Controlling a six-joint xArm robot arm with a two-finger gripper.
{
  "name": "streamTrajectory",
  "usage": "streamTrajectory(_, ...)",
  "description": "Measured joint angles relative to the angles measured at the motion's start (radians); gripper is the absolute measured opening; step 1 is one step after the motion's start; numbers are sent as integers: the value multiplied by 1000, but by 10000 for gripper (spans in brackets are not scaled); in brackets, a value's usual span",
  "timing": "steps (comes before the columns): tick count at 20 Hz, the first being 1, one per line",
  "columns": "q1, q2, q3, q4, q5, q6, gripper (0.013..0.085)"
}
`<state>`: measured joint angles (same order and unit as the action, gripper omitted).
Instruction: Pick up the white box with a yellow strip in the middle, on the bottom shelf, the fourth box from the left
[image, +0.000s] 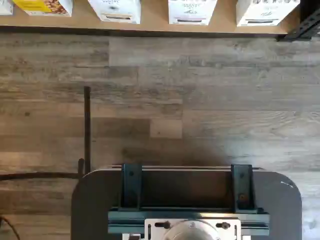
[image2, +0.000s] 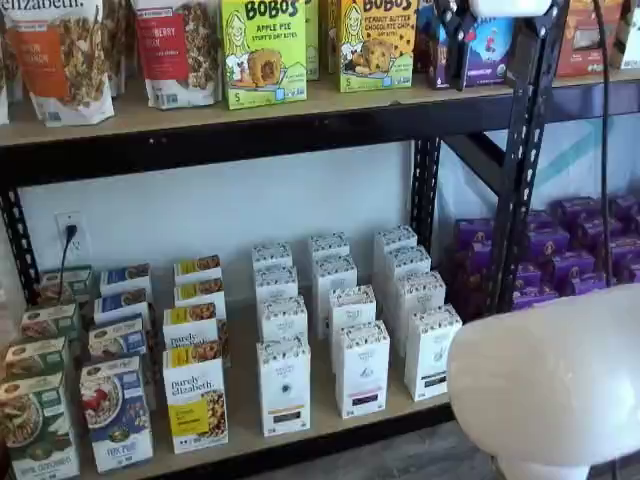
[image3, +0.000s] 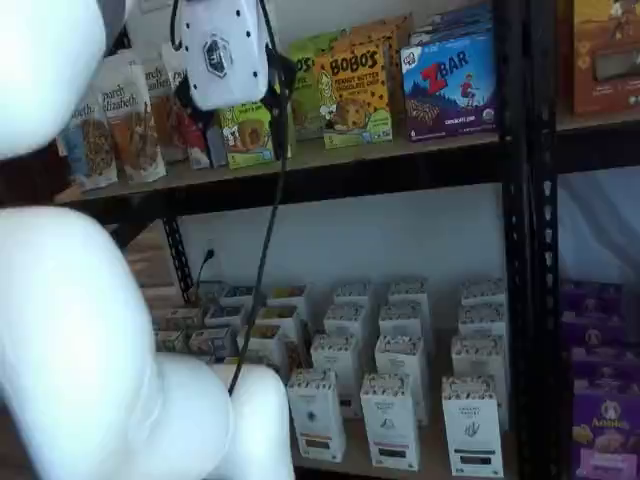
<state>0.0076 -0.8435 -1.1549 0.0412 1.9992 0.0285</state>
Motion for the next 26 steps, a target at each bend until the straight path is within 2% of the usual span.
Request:
streamTrajectory(2, -1, -17, 15, 1, -29, -1, 850)
streamTrajectory(9, -10, -20, 37, 6, -52, -8, 850)
streamTrajectory(12, -3, -26, 80, 15, -90, 0, 850)
streamTrajectory(14, 19, -33, 134, 19, -136, 22, 850)
streamTrajectory(16, 16, -43, 175, 41, -175, 23, 850)
streamTrajectory(20, 65, -49, 283, 38, -275, 63, 850)
streamTrajectory(23, 109, -48, 349, 13, -347, 100, 850)
streamTrajectory(26, 136, -45, 396, -1, -404, 125, 850)
